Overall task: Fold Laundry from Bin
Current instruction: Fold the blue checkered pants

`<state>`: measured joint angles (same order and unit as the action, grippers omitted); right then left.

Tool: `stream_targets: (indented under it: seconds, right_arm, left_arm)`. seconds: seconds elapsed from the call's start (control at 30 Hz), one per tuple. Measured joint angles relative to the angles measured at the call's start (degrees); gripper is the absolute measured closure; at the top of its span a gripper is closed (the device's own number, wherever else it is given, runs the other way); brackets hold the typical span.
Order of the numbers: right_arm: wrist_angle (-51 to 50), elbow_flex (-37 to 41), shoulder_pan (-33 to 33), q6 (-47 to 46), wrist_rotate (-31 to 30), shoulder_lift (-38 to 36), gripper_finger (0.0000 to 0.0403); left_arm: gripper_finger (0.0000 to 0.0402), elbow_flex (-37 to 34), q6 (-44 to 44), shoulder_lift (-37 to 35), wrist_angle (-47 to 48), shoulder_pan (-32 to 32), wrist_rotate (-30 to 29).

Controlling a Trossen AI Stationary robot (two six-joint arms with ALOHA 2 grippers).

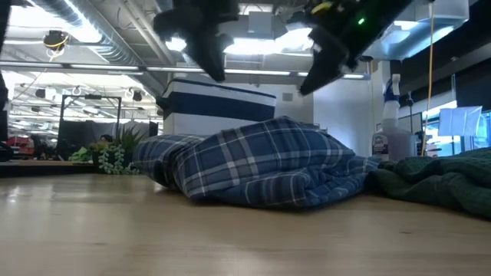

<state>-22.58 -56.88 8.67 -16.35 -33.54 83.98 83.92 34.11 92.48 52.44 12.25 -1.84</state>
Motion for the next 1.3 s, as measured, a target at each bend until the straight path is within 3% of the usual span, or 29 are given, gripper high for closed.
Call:
stream_targets:
  seconds: [0.13, 0.27, 0.4, 0.53, 0.77, 0.97, 1.13, 1.3]
  right_arm:
    - [7.8, 0.0, 0.0, 3.8, 5.7, 6.0, 0.0398]
    - [15.2, 0.0, 0.0, 5.5, 9.4, 11.3, 0.0398]
    - [18.0, 0.0, -0.2, 4.8, 9.5, 14.8, 0.0398]
    - [14.5, 0.0, -1.8, 2.1, 6.7, 16.6, 0.0398]
    - [-4.8, -0.1, -2.8, -11.2, -7.8, 12.9, 0.0398]
    - [-22.6, -0.1, -2.4, -25.6, -10.1, 7.0, 0.0398]
    - [-15.8, 0.0, 1.9, -23.4, -10.3, 3.7, 0.0398]
    - [-1.2, 0.0, 8.3, -15.6, -10.6, 2.8, 0.0398]
  left_arm:
    - [0.0356, -17.6, -4.2, -7.5, -20.1, -1.2, 2.1]
    - [0.0391, -28.5, -6.0, -9.0, -28.5, -3.9, 3.1]
    - [0.0396, -34.8, -7.7, -8.8, -33.9, -6.8, 2.8]
    - [0.0394, -37.3, -9.1, -8.8, -36.2, -9.4, 2.9]
    - [0.0393, -38.7, -10.0, -8.8, -36.1, -10.8, 2.9]
    - [0.0393, -38.8, -10.0, -9.3, -33.7, -10.7, -1.0]
    - [0.0393, -38.8, -12.9, -13.1, -29.5, -11.0, -3.0]
    - [0.0393, -42.0, -21.1, -18.7, -28.2, -11.5, 1.5]
